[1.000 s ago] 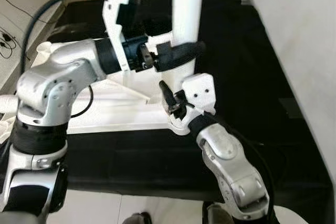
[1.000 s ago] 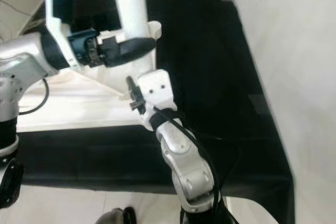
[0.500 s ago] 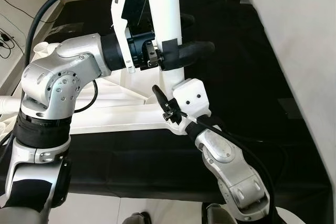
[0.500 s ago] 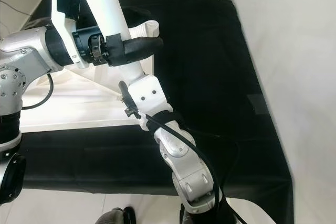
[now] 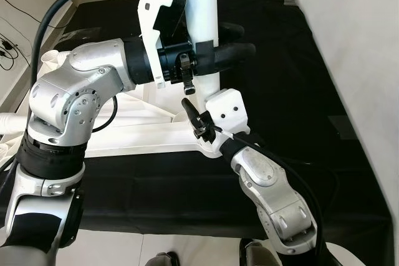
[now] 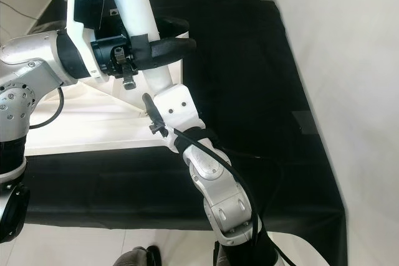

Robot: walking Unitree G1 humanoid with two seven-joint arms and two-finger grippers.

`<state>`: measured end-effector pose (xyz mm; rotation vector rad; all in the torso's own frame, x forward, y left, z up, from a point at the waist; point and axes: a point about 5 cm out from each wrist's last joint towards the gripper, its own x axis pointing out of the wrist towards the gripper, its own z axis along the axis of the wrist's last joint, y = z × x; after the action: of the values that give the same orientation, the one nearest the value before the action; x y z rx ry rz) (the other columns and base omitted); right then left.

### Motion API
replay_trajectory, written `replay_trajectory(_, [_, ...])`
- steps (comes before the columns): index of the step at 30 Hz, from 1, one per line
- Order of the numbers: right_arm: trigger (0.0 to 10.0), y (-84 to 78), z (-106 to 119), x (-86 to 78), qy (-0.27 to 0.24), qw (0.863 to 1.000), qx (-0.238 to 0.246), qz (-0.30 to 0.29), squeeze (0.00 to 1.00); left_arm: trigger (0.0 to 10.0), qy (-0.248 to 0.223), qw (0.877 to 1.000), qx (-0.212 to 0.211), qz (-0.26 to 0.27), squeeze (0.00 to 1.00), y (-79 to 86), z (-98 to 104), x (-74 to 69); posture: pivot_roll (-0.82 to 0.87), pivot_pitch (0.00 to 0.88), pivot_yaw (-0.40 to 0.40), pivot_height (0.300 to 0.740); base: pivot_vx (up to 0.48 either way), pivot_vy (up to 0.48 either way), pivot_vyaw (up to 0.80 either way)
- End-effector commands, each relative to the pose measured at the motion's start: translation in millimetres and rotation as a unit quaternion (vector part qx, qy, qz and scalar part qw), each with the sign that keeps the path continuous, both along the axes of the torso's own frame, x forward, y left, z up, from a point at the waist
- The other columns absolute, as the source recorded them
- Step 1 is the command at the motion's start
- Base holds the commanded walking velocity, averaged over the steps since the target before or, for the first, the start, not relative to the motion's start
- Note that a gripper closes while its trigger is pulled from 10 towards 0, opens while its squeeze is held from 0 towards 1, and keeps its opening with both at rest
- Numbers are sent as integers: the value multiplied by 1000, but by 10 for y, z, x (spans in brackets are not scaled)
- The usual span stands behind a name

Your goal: Building children table

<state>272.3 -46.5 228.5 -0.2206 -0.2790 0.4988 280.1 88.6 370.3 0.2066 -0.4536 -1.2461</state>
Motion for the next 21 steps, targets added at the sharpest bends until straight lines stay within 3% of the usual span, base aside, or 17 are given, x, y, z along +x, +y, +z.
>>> replay_trajectory(1, [10000,206,-205,-83,48,996,-29,69,0,0,-28,997,6,76,0,131,35,80,42,239,118,740,0,0,0])
replay_trajectory(11, [10000,179,-166,-50,63,994,2,87,0,0,-34,996,10,84,0,141,21,98,42,239,118,740,0,0,0])
replay_trajectory(12, [10000,173,-120,-37,63,991,17,116,1000,0,-34,996,10,84,0,141,19,103,42,239,118,740,0,0,0])
replay_trajectory(13, [10000,157,-41,-19,55,987,27,151,1000,0,-34,996,9,85,0,140,16,108,41,240,114,740,0,0,0])
replay_trajectory(15, [10000,85,137,70,22,971,-8,236,1000,0,-31,996,3,84,0,134,17,121,31,236,115,740,0,0,0])
replay_trajectory(16, [10000,85,137,70,22,971,-8,236,1000,0,-31,996,3,84,0,134,17,121,31,236,115,740,0,0,0])
replay_trajectory(19, [10000,21,262,181,3,946,-77,315,1000,0,-30,996,-1,83,0,122,15,132,22,235,111,740,0,0,0])
replay_trajectory(20, [10000,13,283,201,-5,938,-95,332,737,0,-30,996,-2,82,0,118,14,133,22,235,111,740,0,0,0])
replay_trajectory(21, [10000,9,294,211,-11,934,-106,341,737,0,-29,996,-4,81,0,116,14,134,22,235,111,740,0,0,0])
